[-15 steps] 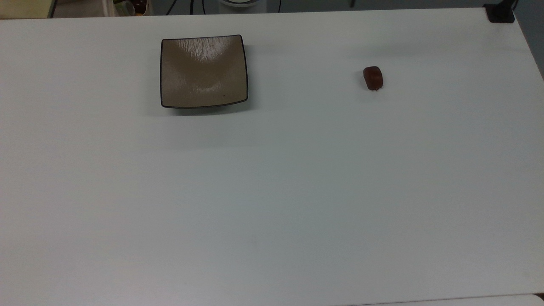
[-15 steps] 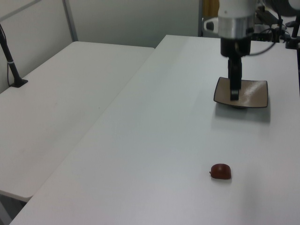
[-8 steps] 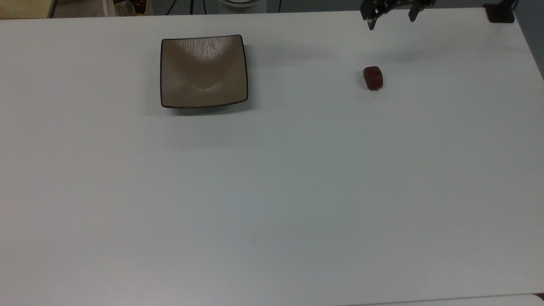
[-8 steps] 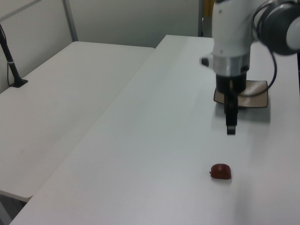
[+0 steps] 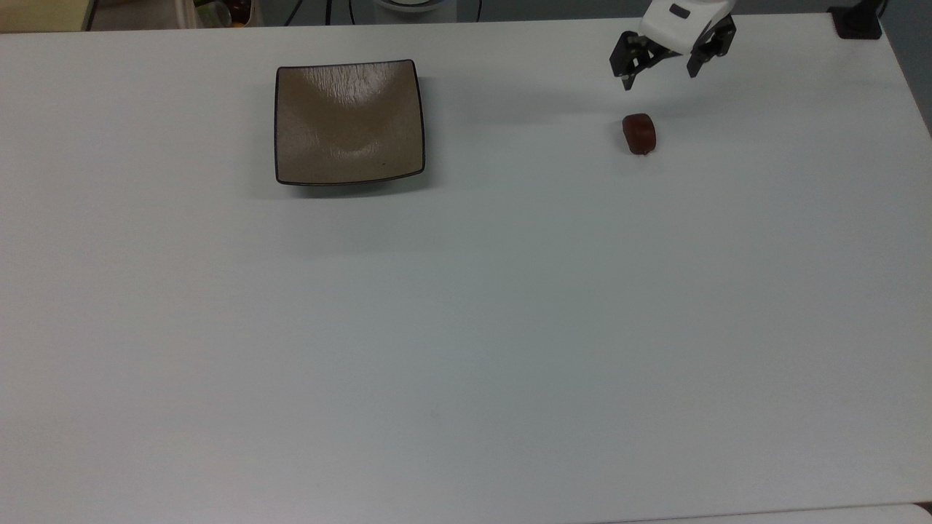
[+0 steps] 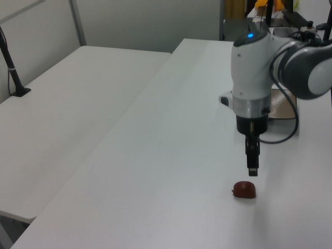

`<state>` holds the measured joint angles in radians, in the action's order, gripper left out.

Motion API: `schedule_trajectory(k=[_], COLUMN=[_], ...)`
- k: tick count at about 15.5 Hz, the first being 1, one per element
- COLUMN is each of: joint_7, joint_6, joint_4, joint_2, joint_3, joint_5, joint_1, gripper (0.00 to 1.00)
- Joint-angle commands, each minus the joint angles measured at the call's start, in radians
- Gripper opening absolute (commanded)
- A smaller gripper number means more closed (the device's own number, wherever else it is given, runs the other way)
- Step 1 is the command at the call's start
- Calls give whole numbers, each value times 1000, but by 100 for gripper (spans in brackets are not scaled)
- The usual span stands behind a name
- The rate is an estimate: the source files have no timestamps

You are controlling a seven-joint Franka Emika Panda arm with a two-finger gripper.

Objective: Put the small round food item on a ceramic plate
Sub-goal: 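Lower the open gripper around the food item and close it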

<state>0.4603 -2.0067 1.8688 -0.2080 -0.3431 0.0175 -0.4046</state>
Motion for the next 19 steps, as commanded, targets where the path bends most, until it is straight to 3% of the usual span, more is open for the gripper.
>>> schedule_trajectory(k=[1, 4, 14, 18, 19], joint_7=[89, 109, 152, 152, 150], joint_6=[-122, -213, -297, -299, -299], joint_4=[55, 111, 139, 139, 139], joint_2=[-28, -36, -99, -105, -105], joint_3=[6, 6, 7, 7, 7], joint_5=[-66, -89, -188, -192, -192], joint_1=[-22, -22, -23, -23, -22], gripper=[100, 100, 100, 88, 79])
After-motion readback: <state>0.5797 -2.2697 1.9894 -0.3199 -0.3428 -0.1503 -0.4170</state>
